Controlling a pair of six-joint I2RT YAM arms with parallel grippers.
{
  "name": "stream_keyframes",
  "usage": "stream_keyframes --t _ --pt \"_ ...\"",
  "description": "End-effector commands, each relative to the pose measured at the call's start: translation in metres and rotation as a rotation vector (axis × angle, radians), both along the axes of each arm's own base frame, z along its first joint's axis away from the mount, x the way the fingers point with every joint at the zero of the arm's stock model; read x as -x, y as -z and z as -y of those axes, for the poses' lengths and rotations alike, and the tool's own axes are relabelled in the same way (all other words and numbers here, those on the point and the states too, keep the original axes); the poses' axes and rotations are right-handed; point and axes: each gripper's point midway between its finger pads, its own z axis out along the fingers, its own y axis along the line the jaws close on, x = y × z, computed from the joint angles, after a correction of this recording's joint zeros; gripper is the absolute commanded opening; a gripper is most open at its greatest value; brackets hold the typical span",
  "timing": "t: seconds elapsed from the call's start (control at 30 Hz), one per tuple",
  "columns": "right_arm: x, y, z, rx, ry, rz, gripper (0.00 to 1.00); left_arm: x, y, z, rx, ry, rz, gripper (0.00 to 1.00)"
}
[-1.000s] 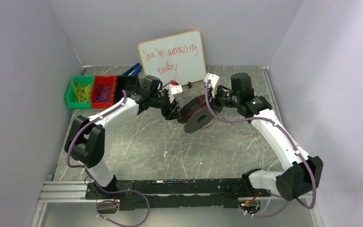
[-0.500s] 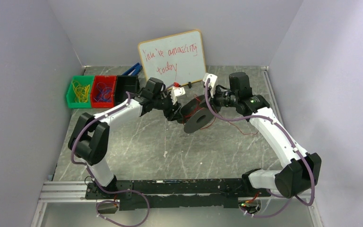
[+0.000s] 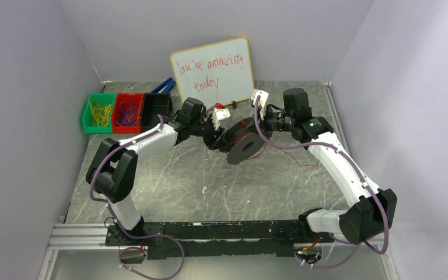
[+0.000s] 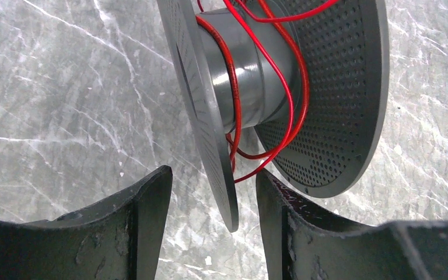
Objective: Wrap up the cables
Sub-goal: Wrap the cable around the cable reel.
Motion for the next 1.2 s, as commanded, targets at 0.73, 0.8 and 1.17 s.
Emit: stream_keyframes --t 0.73,0.8,1.17 --pt "-0.014 -0.017 0.023 0.023 0.061 0.1 0.0 0.001 -0.001 0.004 0.027 -0.033 -0.024 0.02" --pt "-0.016 -0.018 0.033 0.02 0.084 0.112 0.0 -0.002 -0.009 -0.001 0.034 -0.064 -0.016 0.03" --pt "-0.028 -0.015 0.052 0.027 0.149 0.115 0.0 -0.035 -0.04 -0.037 -0.04 -0.34 0.127 0.02"
